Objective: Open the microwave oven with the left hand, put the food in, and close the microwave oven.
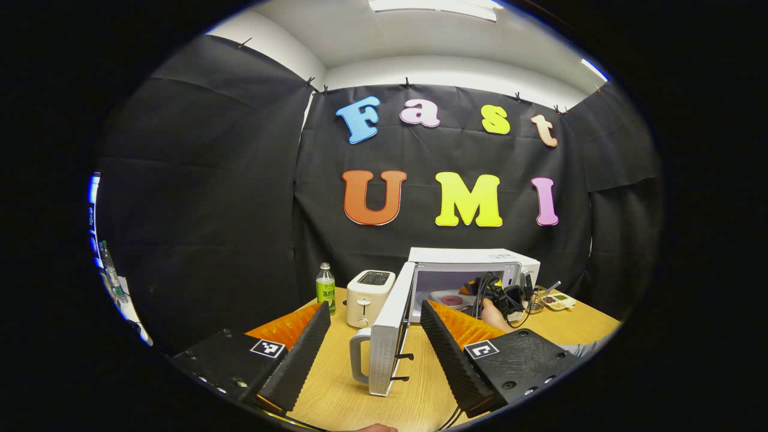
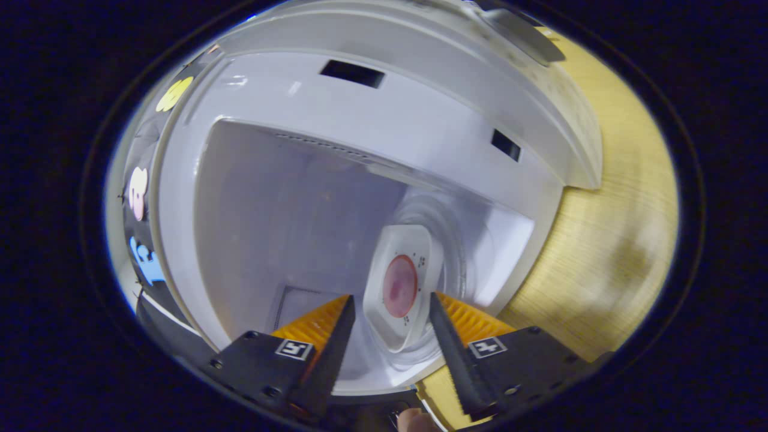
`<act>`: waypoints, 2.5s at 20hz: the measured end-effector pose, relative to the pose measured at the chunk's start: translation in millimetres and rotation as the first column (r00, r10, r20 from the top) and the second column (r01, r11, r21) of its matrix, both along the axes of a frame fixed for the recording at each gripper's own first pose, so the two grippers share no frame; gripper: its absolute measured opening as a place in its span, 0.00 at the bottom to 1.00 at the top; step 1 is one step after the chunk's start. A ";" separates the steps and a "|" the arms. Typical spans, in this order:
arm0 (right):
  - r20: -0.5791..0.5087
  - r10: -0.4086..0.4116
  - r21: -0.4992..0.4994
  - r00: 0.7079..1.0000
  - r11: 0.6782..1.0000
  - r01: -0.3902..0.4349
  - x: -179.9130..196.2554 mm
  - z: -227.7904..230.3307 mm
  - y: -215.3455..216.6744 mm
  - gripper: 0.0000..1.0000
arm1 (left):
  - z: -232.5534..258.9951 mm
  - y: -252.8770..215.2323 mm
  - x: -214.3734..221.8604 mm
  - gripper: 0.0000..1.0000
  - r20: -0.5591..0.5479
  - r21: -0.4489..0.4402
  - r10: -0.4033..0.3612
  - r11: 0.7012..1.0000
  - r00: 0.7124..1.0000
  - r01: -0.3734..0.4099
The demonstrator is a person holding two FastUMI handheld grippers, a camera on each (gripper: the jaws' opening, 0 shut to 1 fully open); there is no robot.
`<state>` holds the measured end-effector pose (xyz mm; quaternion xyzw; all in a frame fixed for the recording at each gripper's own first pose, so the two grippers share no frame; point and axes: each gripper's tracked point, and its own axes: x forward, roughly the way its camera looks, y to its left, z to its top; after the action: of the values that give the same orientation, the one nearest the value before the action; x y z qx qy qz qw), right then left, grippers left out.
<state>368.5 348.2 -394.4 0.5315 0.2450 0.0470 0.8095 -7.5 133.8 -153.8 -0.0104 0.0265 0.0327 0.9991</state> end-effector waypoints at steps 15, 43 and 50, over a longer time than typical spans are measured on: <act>0.381 0.328 -0.599 0.865 0.800 -0.040 -130.0 105.5 -54.5 0.99 | 14.2 38.7 -17.4 0.93 0.028 0.034 0.091 0.995 0.995 -0.092; 0.483 0.376 -0.795 0.791 0.567 0.216 -415.7 248.1 -304.1 0.99 | -80.0 99.2 54.6 0.00 -0.029 0.005 0.078 0.997 0.997 -0.078; 0.485 0.383 -0.802 0.786 0.554 0.225 -429.0 258.0 -302.9 1.00 | -129.1 71.0 72.7 0.00 -0.087 0.000 -0.041 0.999 0.995 0.041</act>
<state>-60.4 45.4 -136.3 0.0283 -0.0130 0.1342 0.9905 65.2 204.8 -282.8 -0.0077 0.0704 0.0127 0.9974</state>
